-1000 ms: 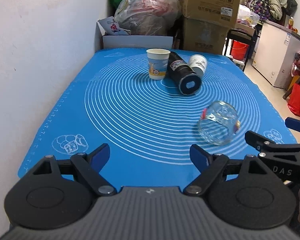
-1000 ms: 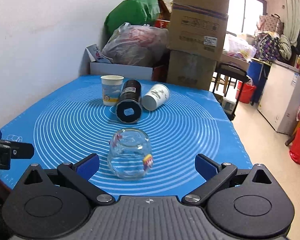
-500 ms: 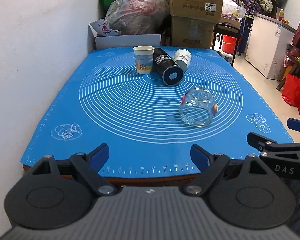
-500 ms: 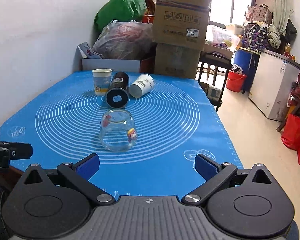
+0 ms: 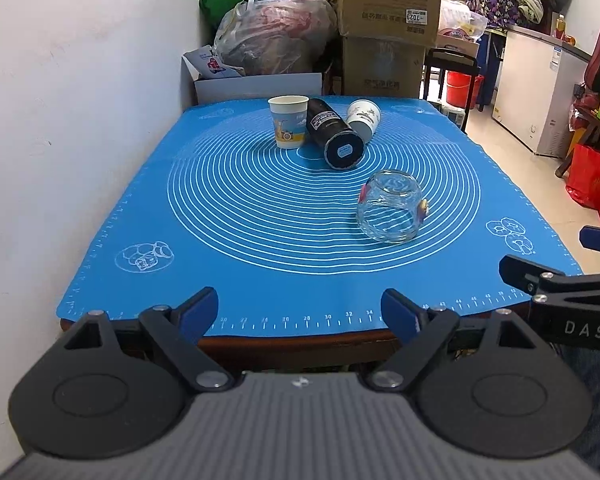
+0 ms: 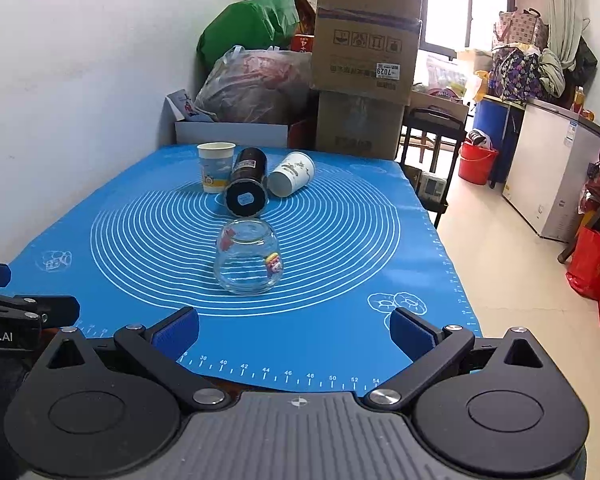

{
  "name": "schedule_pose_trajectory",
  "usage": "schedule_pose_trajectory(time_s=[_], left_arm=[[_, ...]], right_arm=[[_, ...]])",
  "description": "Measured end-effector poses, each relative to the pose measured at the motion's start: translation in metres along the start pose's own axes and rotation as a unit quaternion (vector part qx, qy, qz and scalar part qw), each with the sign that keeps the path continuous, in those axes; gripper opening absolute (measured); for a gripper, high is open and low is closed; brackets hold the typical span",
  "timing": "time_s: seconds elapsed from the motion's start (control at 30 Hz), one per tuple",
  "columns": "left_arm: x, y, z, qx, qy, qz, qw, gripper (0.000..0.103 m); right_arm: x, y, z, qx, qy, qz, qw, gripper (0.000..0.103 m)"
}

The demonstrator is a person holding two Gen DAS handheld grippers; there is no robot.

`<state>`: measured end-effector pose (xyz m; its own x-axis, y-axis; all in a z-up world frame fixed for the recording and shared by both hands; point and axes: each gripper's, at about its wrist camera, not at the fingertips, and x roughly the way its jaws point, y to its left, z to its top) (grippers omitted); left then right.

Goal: Flip cup upside down

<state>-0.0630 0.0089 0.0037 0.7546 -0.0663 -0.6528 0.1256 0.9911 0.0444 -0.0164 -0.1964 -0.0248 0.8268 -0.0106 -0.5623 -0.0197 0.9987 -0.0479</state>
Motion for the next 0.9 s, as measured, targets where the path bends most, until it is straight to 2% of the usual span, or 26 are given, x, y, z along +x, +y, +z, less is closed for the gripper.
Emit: schedule_pose_trajectory(time_s=[0.9], left_arm=[[-0.0048,-0.0046,-0.0023,0.006,-0.005,-0.002,1.0000,0.088]], right_arm=[[-0.0097,-0.0021,0.0002,0.006,0.006,0.011,1.000,0.103]])
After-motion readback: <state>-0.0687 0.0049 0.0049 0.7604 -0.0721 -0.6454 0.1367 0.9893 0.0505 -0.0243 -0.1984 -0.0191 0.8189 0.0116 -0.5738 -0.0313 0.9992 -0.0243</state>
